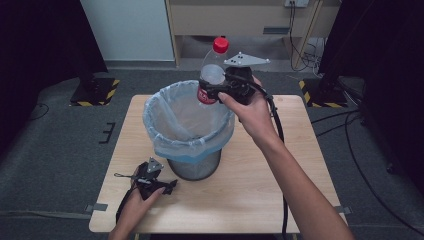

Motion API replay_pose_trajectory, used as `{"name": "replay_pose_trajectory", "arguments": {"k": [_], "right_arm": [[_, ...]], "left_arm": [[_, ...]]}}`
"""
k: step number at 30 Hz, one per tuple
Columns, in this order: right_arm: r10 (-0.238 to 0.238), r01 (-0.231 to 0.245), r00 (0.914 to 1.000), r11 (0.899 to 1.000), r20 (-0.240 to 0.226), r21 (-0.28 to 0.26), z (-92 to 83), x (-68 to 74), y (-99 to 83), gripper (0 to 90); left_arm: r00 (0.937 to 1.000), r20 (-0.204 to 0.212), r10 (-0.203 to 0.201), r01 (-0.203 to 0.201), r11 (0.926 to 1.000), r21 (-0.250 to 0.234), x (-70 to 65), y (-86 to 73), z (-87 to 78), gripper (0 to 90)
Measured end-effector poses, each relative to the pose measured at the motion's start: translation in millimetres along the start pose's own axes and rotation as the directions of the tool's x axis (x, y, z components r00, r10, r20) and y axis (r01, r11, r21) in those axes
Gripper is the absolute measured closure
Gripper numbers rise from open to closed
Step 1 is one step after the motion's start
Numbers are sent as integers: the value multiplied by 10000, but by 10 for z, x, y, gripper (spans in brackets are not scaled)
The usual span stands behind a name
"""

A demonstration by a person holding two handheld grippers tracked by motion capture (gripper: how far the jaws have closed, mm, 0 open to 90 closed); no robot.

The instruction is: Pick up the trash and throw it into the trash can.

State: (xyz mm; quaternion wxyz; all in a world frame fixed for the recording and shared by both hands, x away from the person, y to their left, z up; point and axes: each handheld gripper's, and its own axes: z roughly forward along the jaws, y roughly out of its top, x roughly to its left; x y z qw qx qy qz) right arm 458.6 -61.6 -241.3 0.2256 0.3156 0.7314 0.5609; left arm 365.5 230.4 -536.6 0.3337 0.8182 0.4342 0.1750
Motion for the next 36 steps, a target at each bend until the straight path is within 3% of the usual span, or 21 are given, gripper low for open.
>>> {"name": "replay_pose_trajectory", "arguments": {"k": [12,19,23,26,30,32,36], "right_arm": [[-73,119,9983,9967,-575,797,120,34,-142,284],[124,-72,9990,9926,-424,1209,179,-47,-260,281],[372,-332,9989,9914,-295,1266,166,-107,-280,171],[483,-455,9985,9942,-258,976,91,-145,-249,106],[657,-654,9977,9977,-190,175,-118,-244,-180,80],[778,-777,9969,9969,105,-154,-240,-341,-168,71],[1036,-1013,9901,9944,947,-297,-372,-571,-249,67]], "left_arm": [[10000,-3,-2,2,10000,-4,0,0,0,0],[10000,-1,3,-3,10000,-5,0,0,0,0],[10000,-3,-1,1,10000,-2,0,0,0,0],[10000,-3,2,-2,10000,-2,0,0,0,0],[10000,-4,-3,3,10000,1,-1,-1,-1,0],[10000,-5,-1,1,10000,4,-1,-1,-2,0],[10000,-8,-3,3,10000,-3,-1,-1,-1,0]]}}
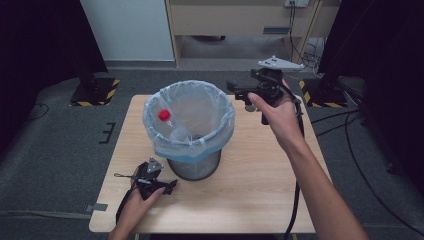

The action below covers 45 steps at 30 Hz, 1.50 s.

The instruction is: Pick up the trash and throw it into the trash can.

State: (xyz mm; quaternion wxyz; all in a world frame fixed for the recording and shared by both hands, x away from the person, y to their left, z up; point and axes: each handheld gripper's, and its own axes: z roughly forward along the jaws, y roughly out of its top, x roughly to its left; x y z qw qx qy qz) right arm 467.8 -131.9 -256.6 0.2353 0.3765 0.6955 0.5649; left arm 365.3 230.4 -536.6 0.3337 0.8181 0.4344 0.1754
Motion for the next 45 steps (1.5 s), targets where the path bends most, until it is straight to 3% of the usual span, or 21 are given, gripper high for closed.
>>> {"name": "replay_pose_trajectory", "arguments": {"k": [2,5,13,18,31,35,37,39,45], "right_arm": [[152,-159,9975,9998,686,95,-14,-172,-104,69],[433,-477,9908,9984,1284,311,18,-346,-243,72],[910,-1173,9624,9890,2561,896,164,-721,-650,73],[1129,-1576,9492,9785,2938,1332,275,-879,-947,79],[1280,-2145,9353,9465,3300,2409,458,-1009,-1590,86],[1201,-2267,9322,9292,3414,2920,523,-999,-1804,82],[1209,-2382,9298,9177,3476,3180,554,-992,-1932,83],[1183,-2520,9269,8994,3561,3571,587,-978,-2063,81],[1019,-2643,9226,8696,3720,4172,628,-948,-2467,91]], "left_arm": [[10000,3,-11,11,10000,4,-1,0,0,0],[10000,7,-4,4,10000,12,-1,0,-1,0],[10000,5,-4,4,10000,14,-1,0,-1,0],[10000,-3,-8,8,10000,16,-2,-1,-2,0],[10000,-3,-5,5,10000,19,-1,-1,-2,0],[10000,-3,-7,7,10000,18,-1,-1,-2,0],[10000,-2,-9,9,10000,15,-2,-1,-1,0],[10000,-2,-7,7,10000,14,-1,-1,-1,0],[10000,-3,-11,11,10000,15,-2,-1,-1,0]]}}
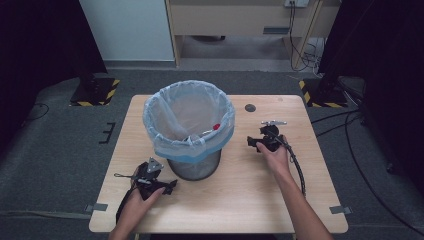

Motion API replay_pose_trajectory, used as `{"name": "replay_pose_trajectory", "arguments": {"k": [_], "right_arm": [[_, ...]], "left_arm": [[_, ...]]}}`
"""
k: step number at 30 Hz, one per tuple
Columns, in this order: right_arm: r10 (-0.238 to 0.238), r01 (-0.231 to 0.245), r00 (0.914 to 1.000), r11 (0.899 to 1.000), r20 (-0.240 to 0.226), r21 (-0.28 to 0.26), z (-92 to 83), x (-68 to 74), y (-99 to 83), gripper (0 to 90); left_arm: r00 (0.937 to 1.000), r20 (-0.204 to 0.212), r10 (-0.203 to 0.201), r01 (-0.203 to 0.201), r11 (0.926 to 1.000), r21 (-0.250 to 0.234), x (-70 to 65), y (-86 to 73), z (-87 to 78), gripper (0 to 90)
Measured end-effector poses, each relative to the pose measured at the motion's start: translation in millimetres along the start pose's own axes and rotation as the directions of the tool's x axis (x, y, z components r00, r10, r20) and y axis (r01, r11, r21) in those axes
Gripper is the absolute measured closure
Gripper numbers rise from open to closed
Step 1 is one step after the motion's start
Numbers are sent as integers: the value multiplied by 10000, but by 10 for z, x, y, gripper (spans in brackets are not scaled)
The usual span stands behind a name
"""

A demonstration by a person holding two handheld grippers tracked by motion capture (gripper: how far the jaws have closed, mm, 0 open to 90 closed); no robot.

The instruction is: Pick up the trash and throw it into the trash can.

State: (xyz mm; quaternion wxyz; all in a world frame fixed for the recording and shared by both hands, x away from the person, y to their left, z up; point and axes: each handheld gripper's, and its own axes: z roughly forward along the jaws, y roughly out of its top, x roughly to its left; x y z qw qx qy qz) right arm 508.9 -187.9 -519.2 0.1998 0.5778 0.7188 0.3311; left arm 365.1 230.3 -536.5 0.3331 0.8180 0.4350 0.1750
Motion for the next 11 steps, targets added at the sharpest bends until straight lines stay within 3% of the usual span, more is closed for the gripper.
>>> {"name": "replay_pose_trajectory", "arguments": {"k": [4,8,11], "right_arm": [[-144,140,9998,9997,169,222,80,13,-125,82],[-859,866,9946,9962,587,-97,97,60,-198,62],[-803,805,9953,9968,541,-11,93,68,-216,16]], "left_arm": [[10000,1,2,-2,10000,2,0,0,0,0],[10000,-2,1,-1,10000,1,0,0,0,0],[10000,0,3,-3,10000,2,0,0,0,0]]}}
